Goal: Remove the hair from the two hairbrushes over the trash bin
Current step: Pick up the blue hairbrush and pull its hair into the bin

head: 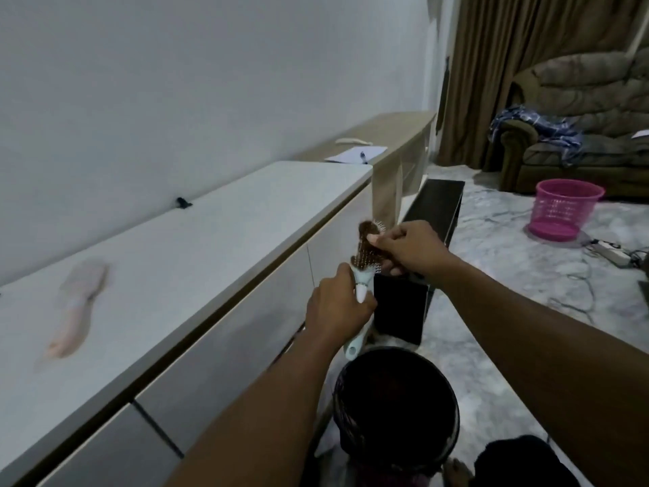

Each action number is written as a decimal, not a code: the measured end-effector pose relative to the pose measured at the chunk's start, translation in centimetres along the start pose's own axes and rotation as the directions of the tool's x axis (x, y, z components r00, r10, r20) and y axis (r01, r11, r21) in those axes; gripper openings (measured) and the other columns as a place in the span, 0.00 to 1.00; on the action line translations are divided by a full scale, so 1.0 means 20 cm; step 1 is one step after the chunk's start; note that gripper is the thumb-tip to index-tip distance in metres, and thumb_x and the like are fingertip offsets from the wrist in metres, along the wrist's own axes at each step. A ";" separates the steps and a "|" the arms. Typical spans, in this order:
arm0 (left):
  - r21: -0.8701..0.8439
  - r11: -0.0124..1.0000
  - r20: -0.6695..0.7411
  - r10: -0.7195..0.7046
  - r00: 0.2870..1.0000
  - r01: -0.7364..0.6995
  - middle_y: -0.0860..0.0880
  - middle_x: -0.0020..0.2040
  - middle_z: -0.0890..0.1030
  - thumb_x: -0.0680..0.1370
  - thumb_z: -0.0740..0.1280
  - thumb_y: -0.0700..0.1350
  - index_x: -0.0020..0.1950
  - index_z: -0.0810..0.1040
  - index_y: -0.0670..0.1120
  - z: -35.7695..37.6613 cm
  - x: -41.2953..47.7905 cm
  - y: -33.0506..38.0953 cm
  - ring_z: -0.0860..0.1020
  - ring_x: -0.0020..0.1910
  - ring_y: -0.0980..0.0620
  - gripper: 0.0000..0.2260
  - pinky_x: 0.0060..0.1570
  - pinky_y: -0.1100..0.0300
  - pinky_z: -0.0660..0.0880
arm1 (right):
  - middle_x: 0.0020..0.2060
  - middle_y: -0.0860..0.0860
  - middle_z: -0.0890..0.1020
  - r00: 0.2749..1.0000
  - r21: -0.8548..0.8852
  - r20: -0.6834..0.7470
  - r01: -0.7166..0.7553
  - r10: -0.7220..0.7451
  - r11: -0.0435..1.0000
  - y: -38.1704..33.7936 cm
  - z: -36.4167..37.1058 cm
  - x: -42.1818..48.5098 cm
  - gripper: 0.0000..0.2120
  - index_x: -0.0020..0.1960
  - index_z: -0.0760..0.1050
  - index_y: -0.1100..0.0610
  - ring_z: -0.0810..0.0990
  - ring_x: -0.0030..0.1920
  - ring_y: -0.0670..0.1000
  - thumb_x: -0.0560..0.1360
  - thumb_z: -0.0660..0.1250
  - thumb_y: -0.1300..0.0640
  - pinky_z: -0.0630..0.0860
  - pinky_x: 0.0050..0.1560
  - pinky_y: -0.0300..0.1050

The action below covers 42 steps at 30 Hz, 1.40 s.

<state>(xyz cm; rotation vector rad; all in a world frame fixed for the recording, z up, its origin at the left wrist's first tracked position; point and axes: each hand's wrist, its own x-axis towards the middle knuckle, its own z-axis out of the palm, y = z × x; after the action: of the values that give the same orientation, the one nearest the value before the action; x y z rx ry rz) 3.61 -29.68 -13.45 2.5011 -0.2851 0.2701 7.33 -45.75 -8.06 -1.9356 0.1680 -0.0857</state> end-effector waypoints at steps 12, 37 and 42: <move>-0.063 0.979 0.373 -0.157 0.914 0.194 0.44 0.44 0.82 0.73 0.69 0.51 0.51 0.69 0.47 0.92 -0.18 -0.56 0.81 0.44 0.40 0.14 0.38 0.53 0.73 | 0.40 0.61 0.84 0.849 0.322 0.110 -0.523 0.517 0.789 1.16 0.35 0.11 0.09 0.45 0.80 0.66 0.83 0.36 0.55 0.73 0.76 0.61 0.79 0.39 0.48; -0.133 0.837 0.635 -0.340 0.694 0.532 0.50 0.36 0.80 0.75 0.68 0.45 0.38 0.71 0.53 1.58 -0.02 -0.98 0.80 0.35 0.51 0.08 0.34 0.59 0.74 | 0.37 0.61 0.85 0.851 0.211 0.020 -0.517 0.525 0.830 1.95 0.76 0.43 0.12 0.37 0.77 0.59 0.87 0.41 0.61 0.73 0.76 0.56 0.84 0.43 0.61; -0.145 0.847 0.639 -0.314 0.702 0.511 0.50 0.39 0.80 0.77 0.65 0.47 0.43 0.72 0.52 1.59 0.02 -0.99 0.80 0.37 0.51 0.04 0.36 0.57 0.74 | 0.29 0.55 0.80 0.782 0.445 0.013 -0.562 0.623 0.697 1.91 0.76 0.45 0.16 0.34 0.69 0.61 0.84 0.32 0.51 0.80 0.68 0.61 0.86 0.37 0.49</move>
<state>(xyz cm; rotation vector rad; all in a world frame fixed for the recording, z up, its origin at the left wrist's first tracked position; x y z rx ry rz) 13.37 -32.56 -49.52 2.1779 0.0168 -0.7211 15.36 -46.74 -49.27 -1.3504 0.8056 0.1680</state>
